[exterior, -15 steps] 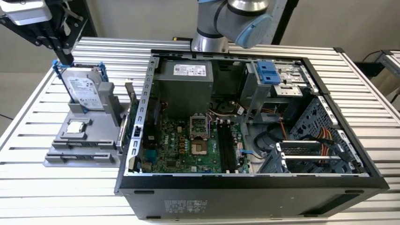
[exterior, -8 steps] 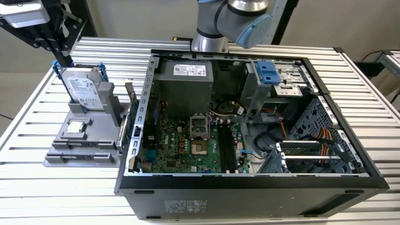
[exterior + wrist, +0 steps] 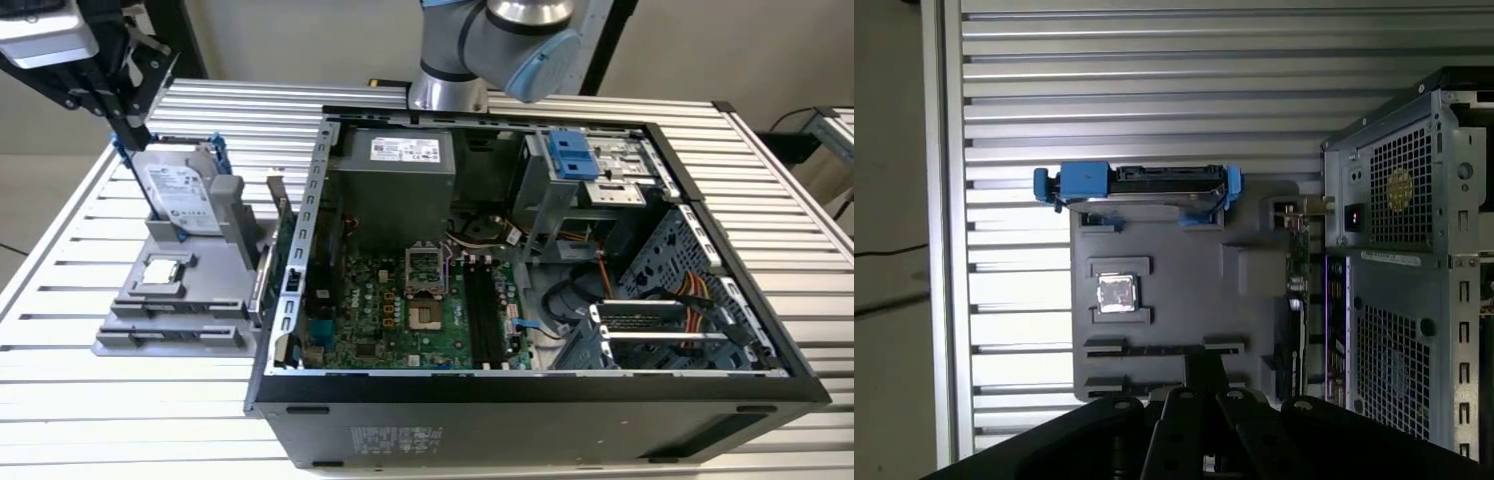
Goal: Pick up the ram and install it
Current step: 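Reach for the ram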
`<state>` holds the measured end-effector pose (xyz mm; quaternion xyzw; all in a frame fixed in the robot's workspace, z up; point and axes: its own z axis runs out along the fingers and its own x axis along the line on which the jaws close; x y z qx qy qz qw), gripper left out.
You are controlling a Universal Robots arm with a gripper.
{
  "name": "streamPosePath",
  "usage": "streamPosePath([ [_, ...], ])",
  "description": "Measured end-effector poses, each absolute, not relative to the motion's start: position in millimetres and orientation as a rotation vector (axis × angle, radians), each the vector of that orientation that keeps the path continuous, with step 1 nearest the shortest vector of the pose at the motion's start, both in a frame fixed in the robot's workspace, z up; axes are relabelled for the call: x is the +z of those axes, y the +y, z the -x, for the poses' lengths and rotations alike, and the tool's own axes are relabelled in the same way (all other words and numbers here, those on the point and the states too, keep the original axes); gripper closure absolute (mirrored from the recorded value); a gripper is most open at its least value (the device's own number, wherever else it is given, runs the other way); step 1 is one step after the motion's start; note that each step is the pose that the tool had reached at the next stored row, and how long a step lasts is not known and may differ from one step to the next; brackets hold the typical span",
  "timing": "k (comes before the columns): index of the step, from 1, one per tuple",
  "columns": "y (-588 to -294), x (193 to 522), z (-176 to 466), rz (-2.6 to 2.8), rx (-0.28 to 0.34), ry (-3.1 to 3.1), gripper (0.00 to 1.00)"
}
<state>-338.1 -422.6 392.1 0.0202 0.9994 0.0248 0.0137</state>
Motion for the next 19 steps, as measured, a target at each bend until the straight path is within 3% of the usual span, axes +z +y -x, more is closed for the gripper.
streamPosePath([
  [19,-445,392,339,-0.063,0.077,3.113,1.0],
])
